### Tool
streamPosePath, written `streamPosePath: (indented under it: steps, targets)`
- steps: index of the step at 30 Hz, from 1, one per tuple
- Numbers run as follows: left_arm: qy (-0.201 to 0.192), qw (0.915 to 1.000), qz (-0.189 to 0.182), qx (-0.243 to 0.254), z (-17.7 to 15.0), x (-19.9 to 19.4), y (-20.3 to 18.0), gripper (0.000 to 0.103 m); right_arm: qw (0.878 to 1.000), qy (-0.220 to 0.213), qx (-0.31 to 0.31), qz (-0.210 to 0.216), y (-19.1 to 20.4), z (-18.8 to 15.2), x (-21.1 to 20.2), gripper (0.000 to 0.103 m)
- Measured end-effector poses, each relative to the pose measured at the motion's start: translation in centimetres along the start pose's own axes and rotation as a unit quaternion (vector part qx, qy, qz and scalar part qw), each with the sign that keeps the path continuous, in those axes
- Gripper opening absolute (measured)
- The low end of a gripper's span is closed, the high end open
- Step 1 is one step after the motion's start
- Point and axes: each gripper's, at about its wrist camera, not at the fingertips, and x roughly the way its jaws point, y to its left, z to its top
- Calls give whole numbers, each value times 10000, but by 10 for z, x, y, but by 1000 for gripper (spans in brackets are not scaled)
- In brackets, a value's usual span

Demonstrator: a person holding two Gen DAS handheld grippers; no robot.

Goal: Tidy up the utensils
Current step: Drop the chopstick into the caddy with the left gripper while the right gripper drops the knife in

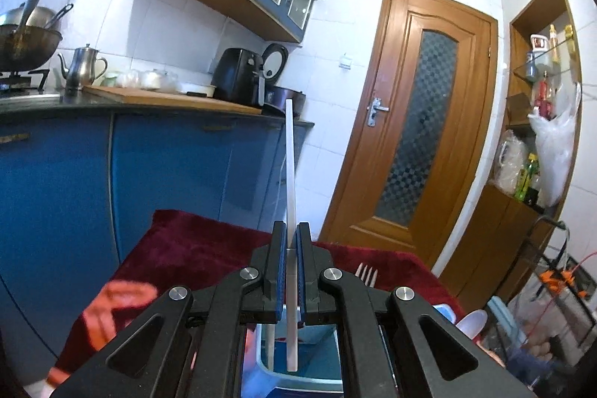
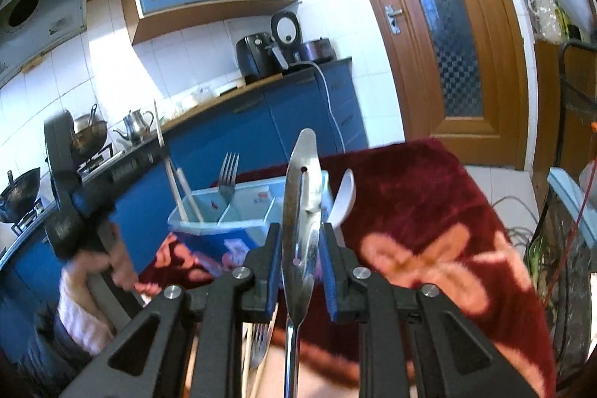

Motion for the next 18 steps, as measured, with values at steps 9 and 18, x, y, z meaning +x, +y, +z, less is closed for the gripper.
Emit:
streamPosePath:
  steps: [9, 18]
  targets:
    - [112, 9999, -60, 72, -19, 9, 3, 5, 9942, -989, -299, -306, 12, 38, 25, 22]
    - [183, 9997, -102, 131, -28, 13, 2, 5, 9806, -1759, -509, -701, 23, 56, 63, 22]
